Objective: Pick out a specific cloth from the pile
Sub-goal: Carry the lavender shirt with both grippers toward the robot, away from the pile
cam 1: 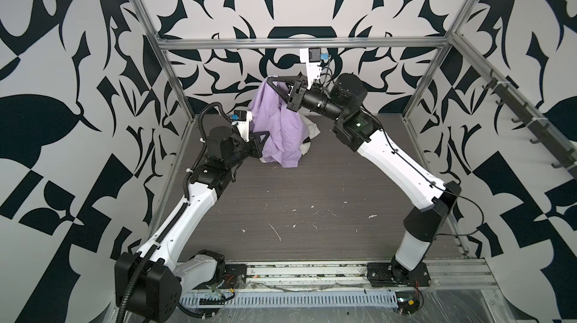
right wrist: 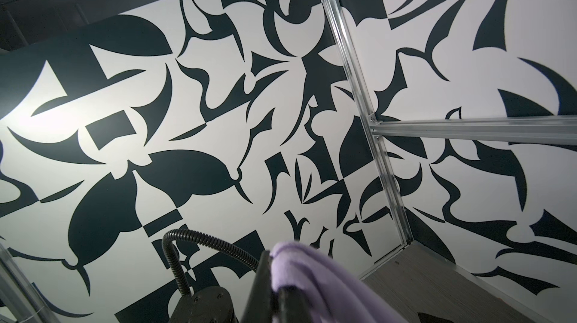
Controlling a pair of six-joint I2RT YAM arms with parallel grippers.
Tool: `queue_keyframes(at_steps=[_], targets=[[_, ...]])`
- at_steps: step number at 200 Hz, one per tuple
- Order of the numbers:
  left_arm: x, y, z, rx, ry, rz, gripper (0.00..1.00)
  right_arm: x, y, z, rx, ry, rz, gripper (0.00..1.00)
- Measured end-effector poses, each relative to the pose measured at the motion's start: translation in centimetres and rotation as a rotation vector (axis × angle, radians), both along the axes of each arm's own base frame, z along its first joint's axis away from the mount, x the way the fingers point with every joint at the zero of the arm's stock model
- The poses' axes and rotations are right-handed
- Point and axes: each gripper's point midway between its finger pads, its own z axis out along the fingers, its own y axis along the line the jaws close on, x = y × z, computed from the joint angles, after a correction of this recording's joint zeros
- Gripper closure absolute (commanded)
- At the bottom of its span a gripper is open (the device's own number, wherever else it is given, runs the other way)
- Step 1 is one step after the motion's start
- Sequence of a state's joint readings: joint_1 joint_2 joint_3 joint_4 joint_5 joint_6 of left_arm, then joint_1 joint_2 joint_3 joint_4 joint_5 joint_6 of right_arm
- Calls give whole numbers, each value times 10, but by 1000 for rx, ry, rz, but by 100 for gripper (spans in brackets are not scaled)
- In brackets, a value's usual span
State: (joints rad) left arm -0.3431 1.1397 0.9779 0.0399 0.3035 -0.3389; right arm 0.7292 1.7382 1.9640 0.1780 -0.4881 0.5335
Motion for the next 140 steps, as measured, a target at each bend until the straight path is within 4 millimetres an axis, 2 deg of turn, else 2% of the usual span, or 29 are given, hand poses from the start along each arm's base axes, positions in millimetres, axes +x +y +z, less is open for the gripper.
queue_keyframes(at_steps=[77,104,140], targets=[[-60,-47,41,-10,-84,-113,100,-70,-64,32,-9,-73,-32,100],[-80,-68,42,-10,-88,-161,100,-83,-78,37,-7,-87,-46,100],[-105,-96,34,11,-72,-222,100,-89,-89,29,-19,-68,-72,100]])
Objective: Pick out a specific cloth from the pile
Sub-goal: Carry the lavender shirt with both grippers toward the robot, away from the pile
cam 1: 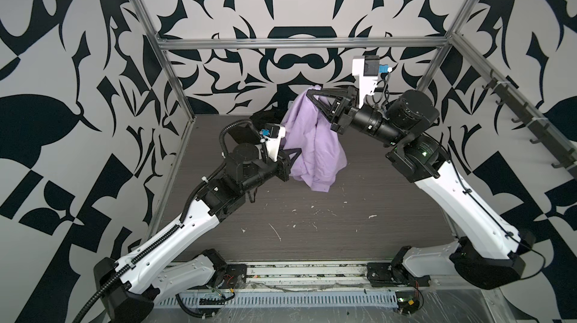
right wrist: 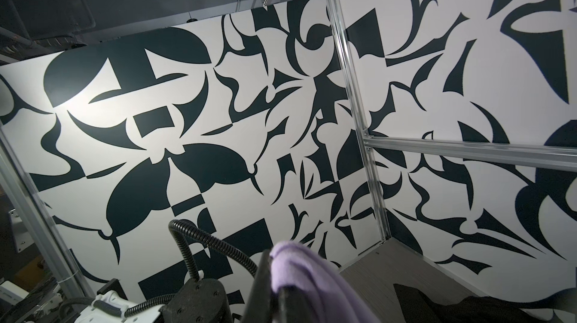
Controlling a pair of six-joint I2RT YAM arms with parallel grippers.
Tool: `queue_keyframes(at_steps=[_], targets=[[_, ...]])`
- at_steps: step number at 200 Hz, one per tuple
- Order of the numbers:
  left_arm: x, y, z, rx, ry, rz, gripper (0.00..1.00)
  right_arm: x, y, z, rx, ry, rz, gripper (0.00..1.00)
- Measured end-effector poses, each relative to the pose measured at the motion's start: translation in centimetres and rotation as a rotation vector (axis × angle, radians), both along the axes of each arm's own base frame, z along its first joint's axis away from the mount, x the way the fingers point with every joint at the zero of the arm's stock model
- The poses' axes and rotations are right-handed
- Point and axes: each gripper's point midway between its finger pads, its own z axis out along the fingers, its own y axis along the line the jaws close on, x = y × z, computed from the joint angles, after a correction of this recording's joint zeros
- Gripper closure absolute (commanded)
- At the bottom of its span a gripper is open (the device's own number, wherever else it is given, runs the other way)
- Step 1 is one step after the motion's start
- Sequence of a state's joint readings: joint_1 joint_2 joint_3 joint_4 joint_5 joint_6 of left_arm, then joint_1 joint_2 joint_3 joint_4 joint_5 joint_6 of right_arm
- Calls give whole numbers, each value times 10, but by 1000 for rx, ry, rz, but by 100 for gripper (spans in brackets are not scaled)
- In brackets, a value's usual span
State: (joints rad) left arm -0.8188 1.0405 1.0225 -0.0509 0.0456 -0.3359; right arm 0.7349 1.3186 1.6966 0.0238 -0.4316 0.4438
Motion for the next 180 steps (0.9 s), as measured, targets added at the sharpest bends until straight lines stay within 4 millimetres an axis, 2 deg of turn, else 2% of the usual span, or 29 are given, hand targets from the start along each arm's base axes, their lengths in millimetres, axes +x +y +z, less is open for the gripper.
queue_keyframes(at_steps=[28,52,76,93,126,180], targets=[[-17,-18,-8,27,12,-40,100,-9,-14,-8,-6,20,-26,100],[-28,-30,-9,35,12,-67,100,-18,-26,-8,2,19,-44,100],[-35,-41,-10,41,13,-86,100,-26,-37,-9,9,20,-61,100],[-36,-50,-18,54,28,-95,100,-27,-41,-16,5,30,-72,100],[-36,-62,-42,88,86,-104,100,-20,-39,-46,-30,86,-92,100],[-39,-54,-100,162,193,-78,100,-1,-31,-112,-90,238,-123,100]])
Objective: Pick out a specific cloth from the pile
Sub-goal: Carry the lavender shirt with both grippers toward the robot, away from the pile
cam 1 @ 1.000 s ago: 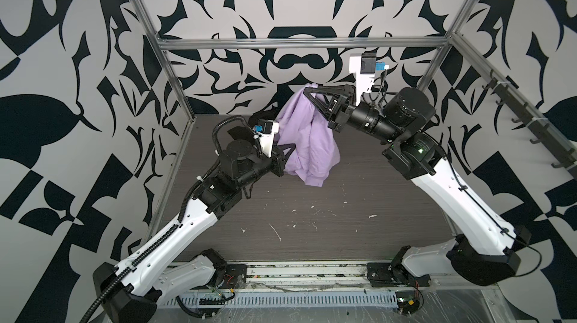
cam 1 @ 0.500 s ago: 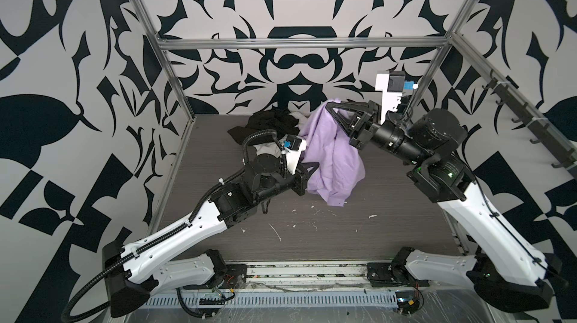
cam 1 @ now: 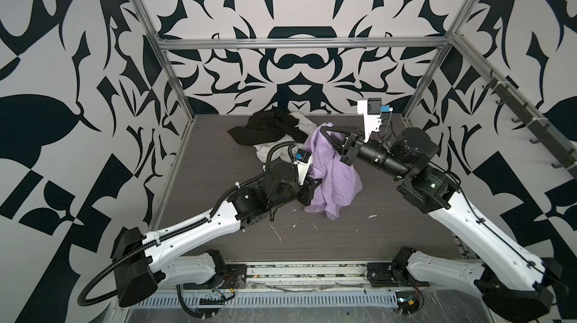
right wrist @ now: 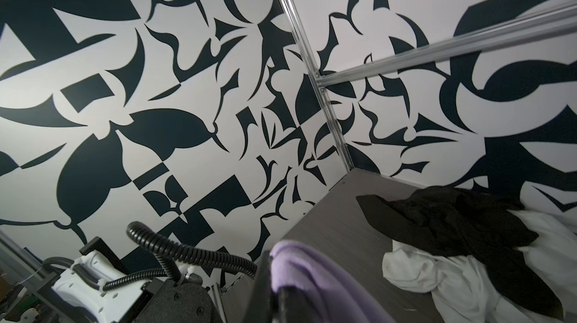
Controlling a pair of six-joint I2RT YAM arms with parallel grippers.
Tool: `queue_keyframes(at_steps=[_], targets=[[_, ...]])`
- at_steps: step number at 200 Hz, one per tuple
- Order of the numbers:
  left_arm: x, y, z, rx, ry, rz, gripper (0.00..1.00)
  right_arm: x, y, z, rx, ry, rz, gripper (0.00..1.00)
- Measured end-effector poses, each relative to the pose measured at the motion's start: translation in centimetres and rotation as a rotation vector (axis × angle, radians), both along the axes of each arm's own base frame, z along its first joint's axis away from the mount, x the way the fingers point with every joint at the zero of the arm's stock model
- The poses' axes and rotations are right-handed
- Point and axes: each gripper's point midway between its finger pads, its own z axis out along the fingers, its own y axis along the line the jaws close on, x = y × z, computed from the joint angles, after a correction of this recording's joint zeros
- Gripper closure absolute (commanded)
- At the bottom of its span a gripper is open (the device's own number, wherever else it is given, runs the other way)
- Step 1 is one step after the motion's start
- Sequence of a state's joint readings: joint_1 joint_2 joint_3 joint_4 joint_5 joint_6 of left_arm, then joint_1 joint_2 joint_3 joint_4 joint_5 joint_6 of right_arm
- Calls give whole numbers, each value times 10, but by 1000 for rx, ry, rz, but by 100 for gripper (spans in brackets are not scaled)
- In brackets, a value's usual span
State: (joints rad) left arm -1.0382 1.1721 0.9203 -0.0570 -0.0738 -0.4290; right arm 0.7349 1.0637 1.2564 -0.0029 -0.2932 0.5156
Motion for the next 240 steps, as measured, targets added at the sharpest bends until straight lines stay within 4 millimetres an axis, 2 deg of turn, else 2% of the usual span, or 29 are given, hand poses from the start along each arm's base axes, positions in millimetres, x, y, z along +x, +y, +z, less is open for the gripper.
queue_keyframes(at_steps=[37,74,156,200,240], targets=[[-2,9,-34,51,50,29,100,14,9,-38,-38,89,-16,100],[-2,21,-56,87,70,68,100,23,13,-60,-56,132,-31,100],[11,31,-60,111,44,155,100,60,19,-93,-72,205,-68,100],[21,35,-77,139,78,196,100,74,17,-111,-77,248,-70,100],[36,47,-84,144,105,250,100,79,12,-114,-74,263,-72,100]])
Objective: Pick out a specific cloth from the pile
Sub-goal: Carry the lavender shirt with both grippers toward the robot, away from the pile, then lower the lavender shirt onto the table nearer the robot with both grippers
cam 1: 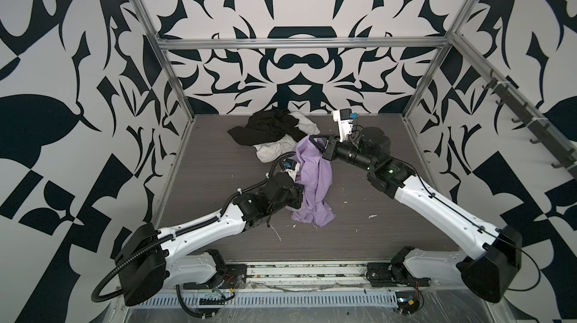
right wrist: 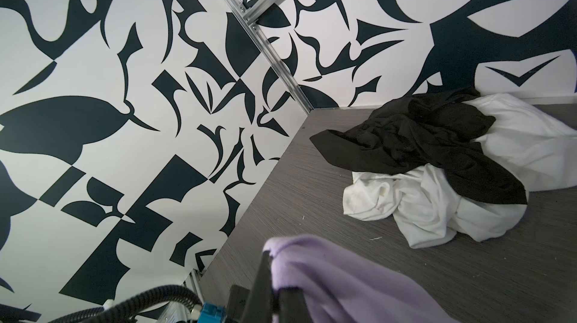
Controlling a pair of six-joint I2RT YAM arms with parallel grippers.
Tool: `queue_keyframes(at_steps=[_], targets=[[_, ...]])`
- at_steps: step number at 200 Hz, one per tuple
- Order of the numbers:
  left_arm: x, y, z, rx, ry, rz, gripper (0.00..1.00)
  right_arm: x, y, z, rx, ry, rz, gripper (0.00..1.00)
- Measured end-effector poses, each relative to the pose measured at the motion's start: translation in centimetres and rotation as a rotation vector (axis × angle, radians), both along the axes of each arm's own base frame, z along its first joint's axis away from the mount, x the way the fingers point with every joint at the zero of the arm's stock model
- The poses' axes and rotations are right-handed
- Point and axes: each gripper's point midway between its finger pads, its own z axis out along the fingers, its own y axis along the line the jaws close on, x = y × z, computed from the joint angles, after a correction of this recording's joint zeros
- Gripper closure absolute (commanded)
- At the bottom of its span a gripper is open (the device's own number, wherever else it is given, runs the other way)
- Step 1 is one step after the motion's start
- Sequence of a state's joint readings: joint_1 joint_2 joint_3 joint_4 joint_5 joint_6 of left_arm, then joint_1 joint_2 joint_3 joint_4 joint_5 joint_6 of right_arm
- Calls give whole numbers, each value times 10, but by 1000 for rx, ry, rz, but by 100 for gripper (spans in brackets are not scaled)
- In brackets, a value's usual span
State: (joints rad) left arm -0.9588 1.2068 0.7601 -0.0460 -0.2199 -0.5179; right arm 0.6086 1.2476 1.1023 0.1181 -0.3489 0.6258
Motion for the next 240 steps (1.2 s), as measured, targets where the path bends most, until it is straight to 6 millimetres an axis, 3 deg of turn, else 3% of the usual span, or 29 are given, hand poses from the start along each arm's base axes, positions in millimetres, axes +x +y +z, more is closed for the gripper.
queue_keyframes(at_steps=[67,92,144,240], targets=[[1,2,-1,-19,30,15,100,-2,0,-18,-11,40,14,100],[-1,2,-4,-22,45,17,95,-3,0,-22,-17,50,16,100],[-9,10,-12,-16,79,19,76,-10,-6,-24,-24,58,15,100],[-14,26,29,-88,-5,36,44,-8,-11,-43,-60,94,1,100]])
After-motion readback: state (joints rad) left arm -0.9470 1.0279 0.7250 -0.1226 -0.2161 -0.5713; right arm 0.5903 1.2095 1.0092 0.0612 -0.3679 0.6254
